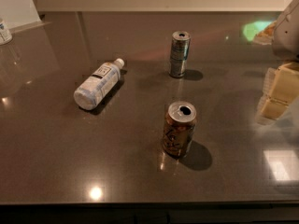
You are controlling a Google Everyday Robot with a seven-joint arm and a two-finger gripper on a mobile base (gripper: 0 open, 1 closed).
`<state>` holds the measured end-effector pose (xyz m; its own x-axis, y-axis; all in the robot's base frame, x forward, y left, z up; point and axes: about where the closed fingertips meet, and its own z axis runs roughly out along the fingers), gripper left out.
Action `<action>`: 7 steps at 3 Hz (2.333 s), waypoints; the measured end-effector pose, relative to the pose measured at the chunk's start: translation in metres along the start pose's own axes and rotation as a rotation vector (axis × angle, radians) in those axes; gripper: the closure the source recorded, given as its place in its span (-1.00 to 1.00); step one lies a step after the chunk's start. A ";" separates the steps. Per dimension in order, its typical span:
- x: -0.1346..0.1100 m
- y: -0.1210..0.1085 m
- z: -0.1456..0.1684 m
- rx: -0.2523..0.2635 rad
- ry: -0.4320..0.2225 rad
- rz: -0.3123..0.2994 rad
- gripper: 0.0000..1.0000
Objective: Move redbull can near orange can
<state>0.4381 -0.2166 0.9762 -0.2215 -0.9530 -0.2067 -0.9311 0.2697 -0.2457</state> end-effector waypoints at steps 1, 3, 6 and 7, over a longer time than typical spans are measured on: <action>0.000 0.000 0.000 0.000 0.000 0.000 -1.00; 0.001 -0.008 0.010 -0.016 -0.050 -0.006 -1.00; -0.042 -0.074 0.056 0.035 -0.290 0.143 -1.00; -0.057 -0.103 0.066 0.068 -0.359 0.208 -1.00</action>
Offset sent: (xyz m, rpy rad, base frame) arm -0.0170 -0.0083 -0.0044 0.0014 0.0421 0.0667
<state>0.5658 -0.1809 0.9505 -0.2767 -0.7718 -0.5725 -0.8532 0.4714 -0.2232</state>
